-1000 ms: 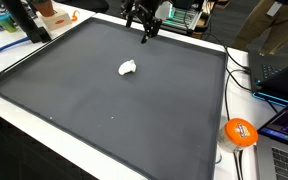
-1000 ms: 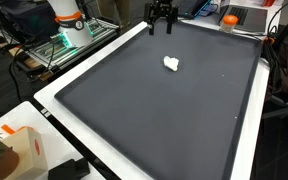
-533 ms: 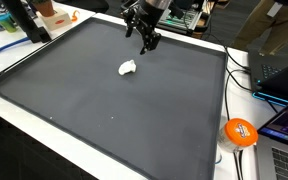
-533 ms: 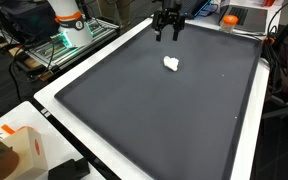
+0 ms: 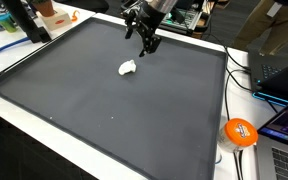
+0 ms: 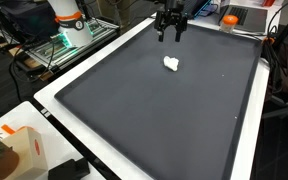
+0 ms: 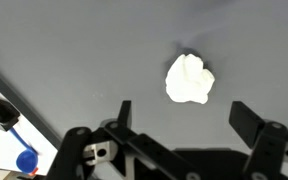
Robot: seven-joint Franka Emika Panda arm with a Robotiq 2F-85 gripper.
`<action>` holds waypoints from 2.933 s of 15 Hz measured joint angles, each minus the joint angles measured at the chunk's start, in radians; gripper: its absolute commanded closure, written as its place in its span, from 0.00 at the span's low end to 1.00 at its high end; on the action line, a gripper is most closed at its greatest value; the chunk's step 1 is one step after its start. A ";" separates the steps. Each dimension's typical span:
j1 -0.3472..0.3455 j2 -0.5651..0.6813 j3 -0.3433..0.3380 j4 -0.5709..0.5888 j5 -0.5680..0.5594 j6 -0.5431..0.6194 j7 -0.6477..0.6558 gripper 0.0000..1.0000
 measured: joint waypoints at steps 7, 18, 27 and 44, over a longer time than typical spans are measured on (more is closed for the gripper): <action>0.098 0.126 -0.009 0.133 -0.008 -0.218 0.076 0.00; 0.136 0.382 -0.071 0.409 -0.008 -0.354 0.075 0.15; 0.138 0.456 -0.099 0.507 0.072 -0.451 0.065 0.69; -0.070 0.325 -0.122 0.362 0.606 -0.206 -0.211 0.98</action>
